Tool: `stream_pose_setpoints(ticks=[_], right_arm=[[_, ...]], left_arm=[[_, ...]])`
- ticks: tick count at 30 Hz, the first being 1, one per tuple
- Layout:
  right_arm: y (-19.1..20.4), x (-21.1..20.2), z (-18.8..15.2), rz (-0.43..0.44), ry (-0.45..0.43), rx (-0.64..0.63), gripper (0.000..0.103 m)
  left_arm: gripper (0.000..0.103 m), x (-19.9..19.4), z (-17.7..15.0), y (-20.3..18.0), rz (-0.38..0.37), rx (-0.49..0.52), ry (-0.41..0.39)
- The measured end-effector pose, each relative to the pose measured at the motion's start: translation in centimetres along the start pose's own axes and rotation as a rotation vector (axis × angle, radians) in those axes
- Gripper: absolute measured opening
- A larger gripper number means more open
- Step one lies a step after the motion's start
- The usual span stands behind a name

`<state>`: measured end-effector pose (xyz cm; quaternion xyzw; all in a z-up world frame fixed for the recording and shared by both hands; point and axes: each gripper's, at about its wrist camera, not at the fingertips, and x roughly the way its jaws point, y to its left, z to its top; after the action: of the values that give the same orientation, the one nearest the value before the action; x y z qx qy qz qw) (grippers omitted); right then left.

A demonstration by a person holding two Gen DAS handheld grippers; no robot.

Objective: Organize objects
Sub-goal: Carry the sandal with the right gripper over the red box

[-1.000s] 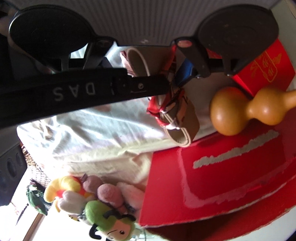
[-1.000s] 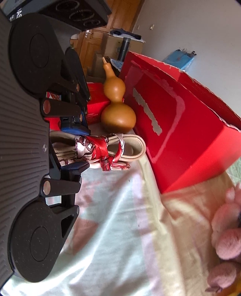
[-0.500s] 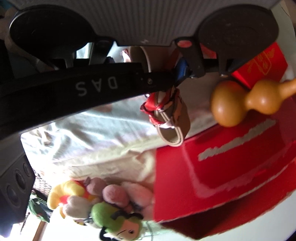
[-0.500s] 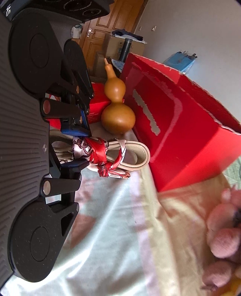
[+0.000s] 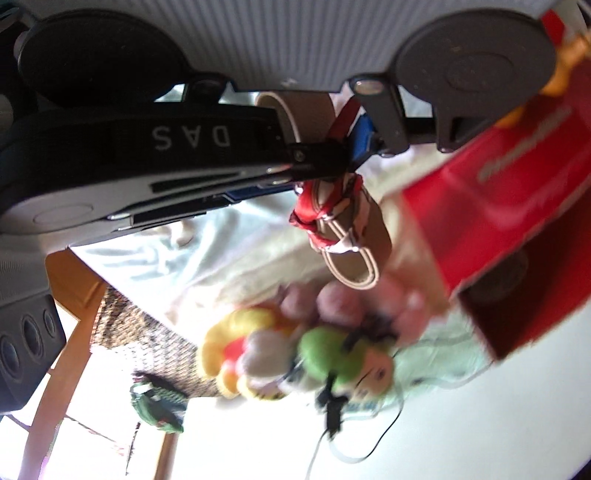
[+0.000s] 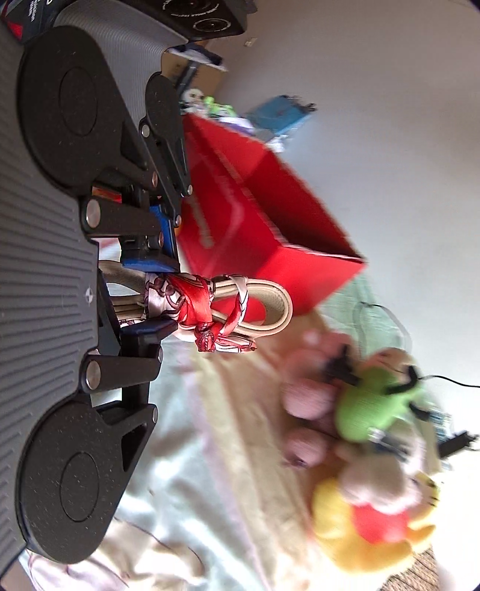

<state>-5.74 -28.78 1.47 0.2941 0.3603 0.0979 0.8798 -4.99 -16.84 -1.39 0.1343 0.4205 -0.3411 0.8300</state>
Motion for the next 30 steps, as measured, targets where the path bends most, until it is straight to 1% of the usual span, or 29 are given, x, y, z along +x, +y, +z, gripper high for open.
stream_pose_setpoints(ticks=[3,7,9,12,16,20,22,26,30], right_arm=[[0.7,-1.1,1.0,0.007,-0.078,-0.019,0.03],[2.0,-1.7,3.0,0.039,-0.167,-0.067,0.03],[2.8,-1.6,4.4,0.066,-0.193,-0.091,0.03],[4.3,-0.1,6.1,0.113,-0.204,-0.12,0.03],[7.0,3.0,7.7,0.165,-0.176,-0.15,0.03],[9.3,6.6,9.0,0.186,-0.124,-0.171,0.029],[10.5,8.5,9.4,0.179,-0.09,-0.172,0.028],[11.6,12.1,9.5,0.159,-0.016,-0.158,0.026],[12.1,15.4,9.4,0.109,0.055,-0.15,0.024]], left_arm=[[0.059,-0.9,1.2,-0.8,0.0,0.05,-0.043],[0.059,-3.0,2.9,-0.8,0.014,0.092,-0.125],[0.059,-4.3,3.8,-0.3,0.035,0.107,-0.173],[0.059,-6.1,4.8,1.2,0.075,0.107,-0.228],[0.059,-7.7,5.5,4.2,0.134,0.069,-0.267],[0.059,-8.4,5.6,7.8,0.183,0.016,-0.266],[0.059,-8.6,5.5,9.8,0.196,-0.018,-0.26],[0.059,-8.0,5.0,13.7,0.2,-0.084,-0.233],[0.058,-6.5,4.1,16.8,0.191,-0.142,-0.185]])
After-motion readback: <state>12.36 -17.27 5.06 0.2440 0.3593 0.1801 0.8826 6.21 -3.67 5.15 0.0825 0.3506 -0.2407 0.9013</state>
